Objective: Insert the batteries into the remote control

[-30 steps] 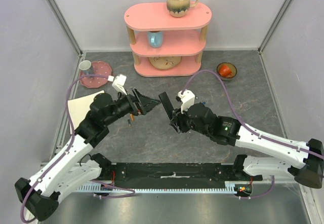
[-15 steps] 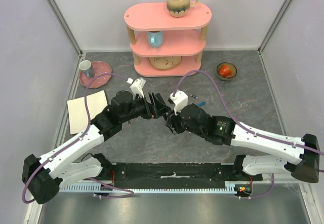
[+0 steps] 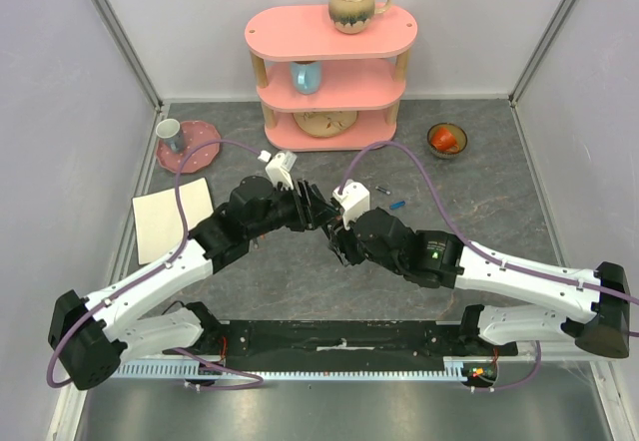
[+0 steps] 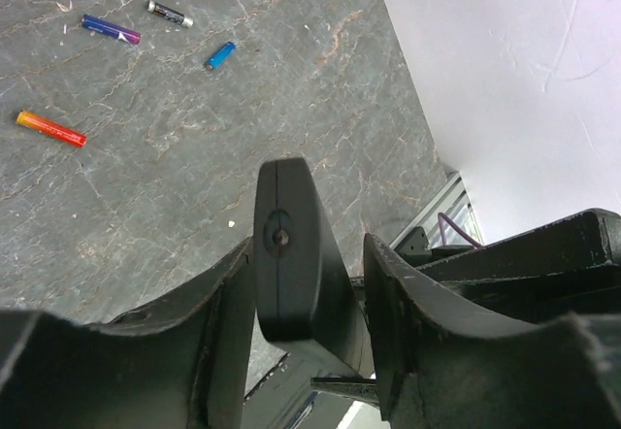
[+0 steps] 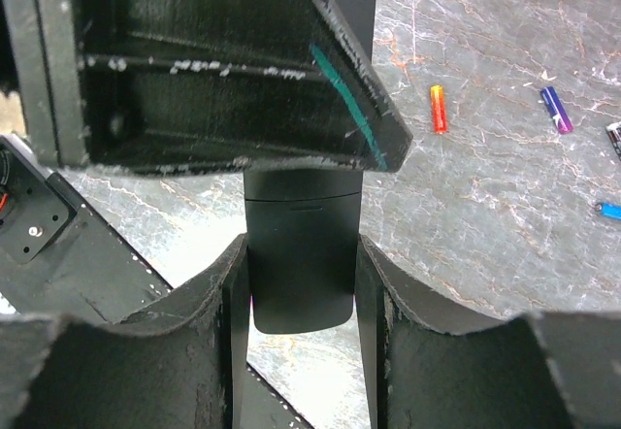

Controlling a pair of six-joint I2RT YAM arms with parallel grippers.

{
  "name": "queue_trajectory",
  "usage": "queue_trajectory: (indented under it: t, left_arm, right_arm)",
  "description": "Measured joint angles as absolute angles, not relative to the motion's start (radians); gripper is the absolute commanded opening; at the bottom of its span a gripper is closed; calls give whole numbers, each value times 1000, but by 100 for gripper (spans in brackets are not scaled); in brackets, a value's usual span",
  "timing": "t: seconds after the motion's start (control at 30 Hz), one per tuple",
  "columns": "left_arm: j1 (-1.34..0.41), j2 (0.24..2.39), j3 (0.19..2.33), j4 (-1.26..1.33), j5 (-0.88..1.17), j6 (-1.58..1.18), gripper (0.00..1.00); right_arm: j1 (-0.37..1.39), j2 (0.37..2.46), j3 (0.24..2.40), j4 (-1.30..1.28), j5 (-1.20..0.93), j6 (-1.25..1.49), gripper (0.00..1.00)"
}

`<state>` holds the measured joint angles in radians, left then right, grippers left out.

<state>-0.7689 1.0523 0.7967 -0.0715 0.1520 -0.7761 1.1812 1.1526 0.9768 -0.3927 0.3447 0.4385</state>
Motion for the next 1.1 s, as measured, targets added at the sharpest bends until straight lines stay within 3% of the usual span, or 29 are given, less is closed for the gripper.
queue_trajectory:
  t: [0.13,0.33,0.5,0.6,0.63,0.67,0.7,0.8,0.9,1.1]
  left_arm:
    - [-784,1052,794,-62,131,-776,58]
    - [-788,1044,774,-45,107,-778,47]
    - [-794,1037,772,-29,105,-779,35]
    - [-796,1037,772,-16,109,-789,15]
    - [-798,1037,772,-6,110,-797,2]
    - [-801,1036,772,7,114,-808,2]
    - [-804,1036,772,14,113,-813,2]
    - [-805,1036,772,17,112,-817,2]
    - [-801,1036,768,3,86,-810,2]
    - [-795,1017,753,-23,4,-786,2]
  right_arm:
    - [1181,1153,977,-390,364,453,4]
    - [1181,1153,977,-390,372,462,4]
    - [1181,1153,977,-389,371,465,4]
    - [1183,1153,977,-385,370,472,5]
    - [1183,1153,977,-383,371,472,12]
    - [1183,1154,976,-382,372,474,22]
    - [1183,1154,976,-381,375,476,41]
    - [1183,1153,976,-378,376,480,71]
    - [1185,1138,976,-380,373,501,84]
    - [1188,1045,978,-398,397,553,89]
